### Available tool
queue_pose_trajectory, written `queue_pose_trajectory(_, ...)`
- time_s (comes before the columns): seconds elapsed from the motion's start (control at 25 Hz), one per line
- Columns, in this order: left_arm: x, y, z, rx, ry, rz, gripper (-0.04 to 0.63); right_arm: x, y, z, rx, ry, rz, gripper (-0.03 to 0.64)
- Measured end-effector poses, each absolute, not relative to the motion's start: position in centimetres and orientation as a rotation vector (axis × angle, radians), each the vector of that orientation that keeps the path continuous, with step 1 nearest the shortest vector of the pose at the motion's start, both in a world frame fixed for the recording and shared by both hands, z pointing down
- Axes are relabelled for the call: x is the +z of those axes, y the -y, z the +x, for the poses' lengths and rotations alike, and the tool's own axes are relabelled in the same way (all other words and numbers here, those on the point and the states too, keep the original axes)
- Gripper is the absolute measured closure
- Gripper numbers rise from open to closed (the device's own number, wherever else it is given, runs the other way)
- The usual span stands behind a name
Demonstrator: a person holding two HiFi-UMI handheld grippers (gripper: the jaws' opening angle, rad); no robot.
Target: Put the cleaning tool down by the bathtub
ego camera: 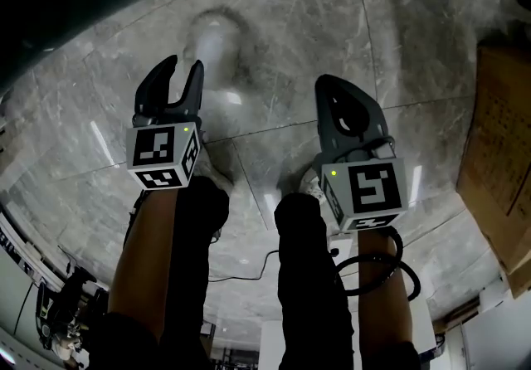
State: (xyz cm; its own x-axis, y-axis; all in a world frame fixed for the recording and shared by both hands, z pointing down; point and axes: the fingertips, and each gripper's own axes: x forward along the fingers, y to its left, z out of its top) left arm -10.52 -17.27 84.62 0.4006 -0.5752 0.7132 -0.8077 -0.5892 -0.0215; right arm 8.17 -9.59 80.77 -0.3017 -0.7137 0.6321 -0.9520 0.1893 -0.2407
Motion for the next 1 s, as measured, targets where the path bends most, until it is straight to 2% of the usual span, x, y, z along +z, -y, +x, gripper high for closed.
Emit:
queue_pose_trajectory(0.72, 74.4, 13.7, -9.9, 0.986, 1.150, 2.390, 0.498, 71.1, 6.8, 5.8, 0.847, 2.072, 1.551, 0.601)
queue_pose_trajectory(1.0, 69.8, 14.4, -9.3, 0.968, 1.112, 2.456, 0.548, 66.6, 7.8, 5.1, 0.838, 2.081, 1.586, 0.601)
